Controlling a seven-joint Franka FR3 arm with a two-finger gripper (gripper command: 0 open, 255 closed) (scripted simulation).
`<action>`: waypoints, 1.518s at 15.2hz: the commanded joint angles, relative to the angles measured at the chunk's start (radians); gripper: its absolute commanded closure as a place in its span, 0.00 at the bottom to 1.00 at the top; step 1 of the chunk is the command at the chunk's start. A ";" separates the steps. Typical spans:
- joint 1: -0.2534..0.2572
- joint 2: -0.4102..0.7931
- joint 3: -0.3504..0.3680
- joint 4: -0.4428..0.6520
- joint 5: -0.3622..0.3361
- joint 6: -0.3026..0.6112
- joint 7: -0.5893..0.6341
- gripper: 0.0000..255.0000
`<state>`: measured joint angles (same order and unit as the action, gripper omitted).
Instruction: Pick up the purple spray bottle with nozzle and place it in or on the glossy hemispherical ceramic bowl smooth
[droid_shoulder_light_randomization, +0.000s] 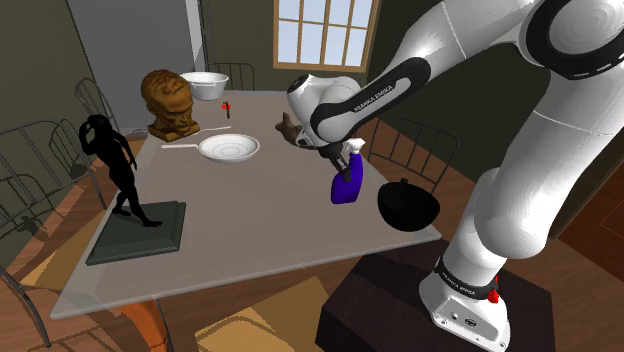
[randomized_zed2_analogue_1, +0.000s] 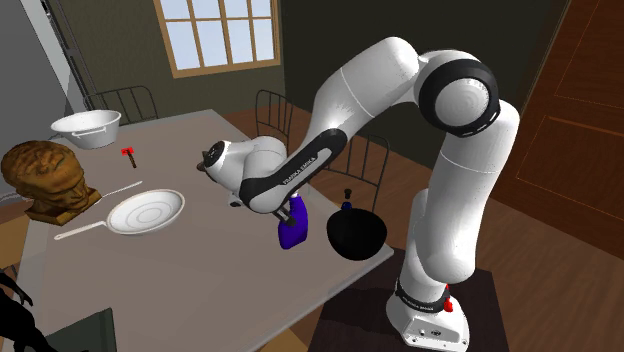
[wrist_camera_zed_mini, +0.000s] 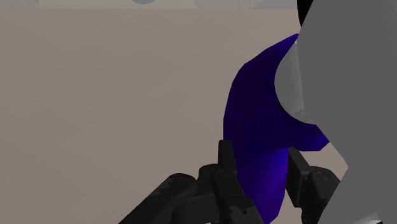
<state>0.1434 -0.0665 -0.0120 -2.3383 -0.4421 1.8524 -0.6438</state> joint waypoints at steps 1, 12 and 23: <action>0.000 -0.008 0.000 0.005 0.002 -0.012 -0.005 1.00; 0.005 -0.081 0.006 0.079 0.019 -0.150 -0.060 1.00; 0.009 -0.128 0.013 0.177 0.028 -0.286 -0.111 1.00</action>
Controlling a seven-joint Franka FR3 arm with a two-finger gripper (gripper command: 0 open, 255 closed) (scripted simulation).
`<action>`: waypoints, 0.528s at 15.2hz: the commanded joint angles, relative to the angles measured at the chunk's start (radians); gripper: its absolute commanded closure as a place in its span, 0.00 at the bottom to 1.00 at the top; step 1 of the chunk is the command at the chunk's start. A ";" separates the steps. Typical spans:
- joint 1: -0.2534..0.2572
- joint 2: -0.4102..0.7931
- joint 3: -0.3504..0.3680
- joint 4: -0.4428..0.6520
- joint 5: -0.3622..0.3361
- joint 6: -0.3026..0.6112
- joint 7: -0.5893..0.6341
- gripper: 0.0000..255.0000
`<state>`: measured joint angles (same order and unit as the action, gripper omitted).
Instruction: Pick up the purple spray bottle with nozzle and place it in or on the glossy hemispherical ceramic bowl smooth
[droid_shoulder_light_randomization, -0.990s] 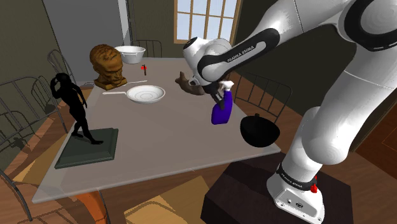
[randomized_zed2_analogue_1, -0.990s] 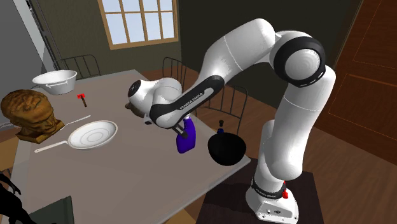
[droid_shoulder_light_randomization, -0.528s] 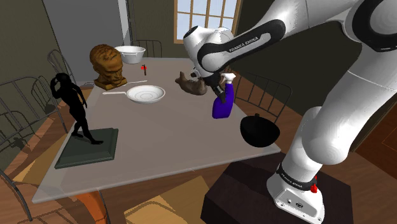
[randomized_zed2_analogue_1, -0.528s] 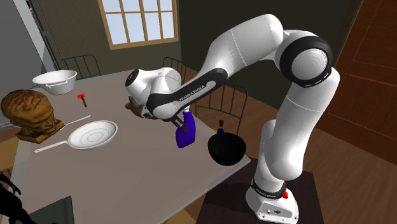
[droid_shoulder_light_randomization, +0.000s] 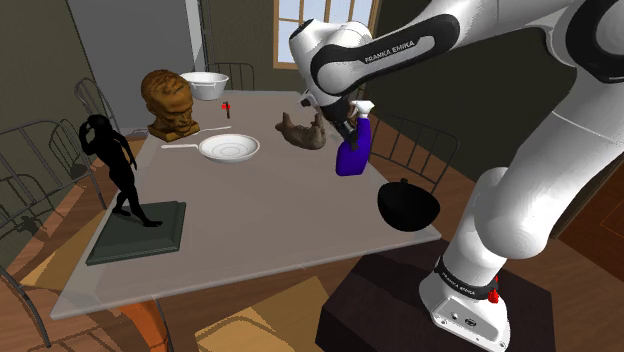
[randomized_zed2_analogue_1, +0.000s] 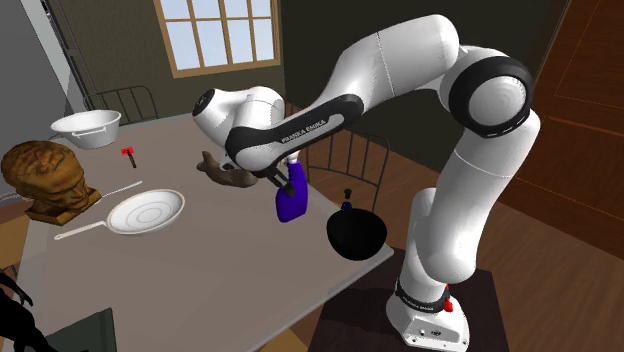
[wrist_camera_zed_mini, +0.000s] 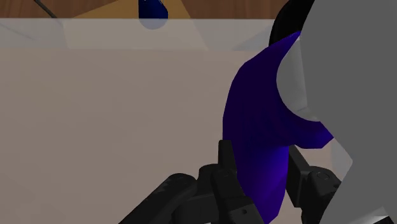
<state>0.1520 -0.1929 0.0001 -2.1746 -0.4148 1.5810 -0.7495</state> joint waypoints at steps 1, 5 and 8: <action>0.000 -0.005 0.001 0.023 0.001 -0.027 -0.010 1.00; 0.001 -0.015 0.004 0.066 0.002 -0.076 -0.029 1.00; 0.002 -0.020 0.006 0.100 0.002 -0.112 -0.042 1.00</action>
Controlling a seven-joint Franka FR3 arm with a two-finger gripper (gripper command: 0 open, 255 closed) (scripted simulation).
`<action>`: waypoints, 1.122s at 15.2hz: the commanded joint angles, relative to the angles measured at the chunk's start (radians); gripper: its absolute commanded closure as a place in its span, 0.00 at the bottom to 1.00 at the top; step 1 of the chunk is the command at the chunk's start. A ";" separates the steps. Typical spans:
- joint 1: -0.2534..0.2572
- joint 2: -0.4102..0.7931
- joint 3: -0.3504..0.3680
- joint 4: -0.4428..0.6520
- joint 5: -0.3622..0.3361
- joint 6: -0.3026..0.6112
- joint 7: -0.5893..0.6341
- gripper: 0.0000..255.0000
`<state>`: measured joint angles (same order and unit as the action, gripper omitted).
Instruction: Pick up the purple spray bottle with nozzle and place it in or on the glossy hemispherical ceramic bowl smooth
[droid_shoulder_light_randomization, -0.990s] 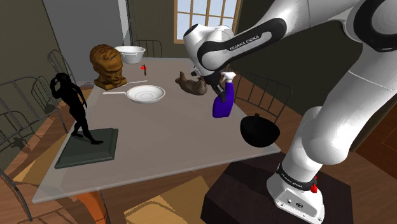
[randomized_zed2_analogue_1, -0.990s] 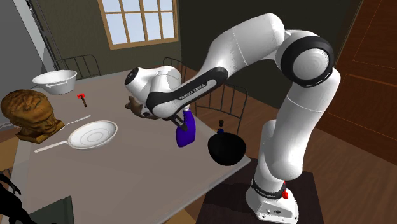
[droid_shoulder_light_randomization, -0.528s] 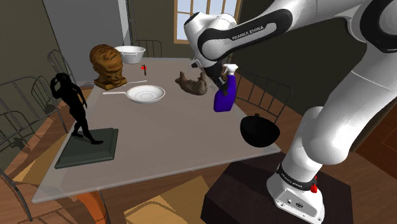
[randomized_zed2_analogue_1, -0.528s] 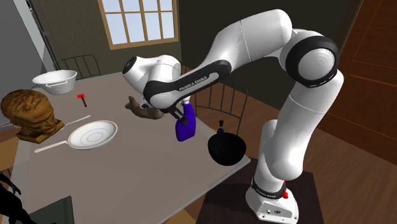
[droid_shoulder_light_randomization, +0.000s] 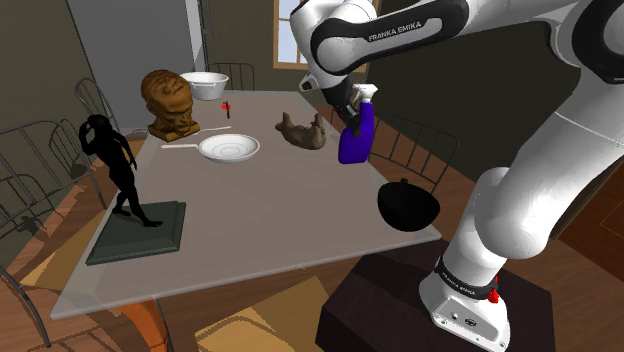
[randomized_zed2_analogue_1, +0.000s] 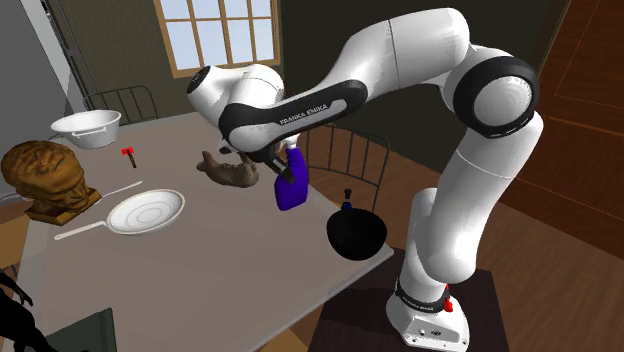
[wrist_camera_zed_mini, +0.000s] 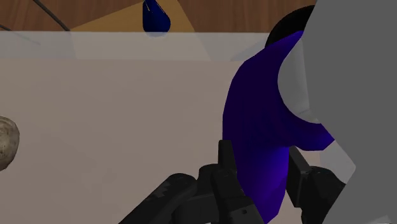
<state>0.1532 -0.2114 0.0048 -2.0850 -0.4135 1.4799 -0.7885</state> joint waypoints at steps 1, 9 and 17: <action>0.001 -0.003 0.002 0.022 0.000 -0.024 -0.008 1.00; 0.003 -0.290 -0.005 -0.244 -0.003 -0.042 -0.020 1.00; 0.008 -0.629 -0.009 -0.494 -0.012 -0.124 -0.054 1.00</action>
<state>0.1628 -0.8118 0.0005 -2.5570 -0.4202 1.3600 -0.8360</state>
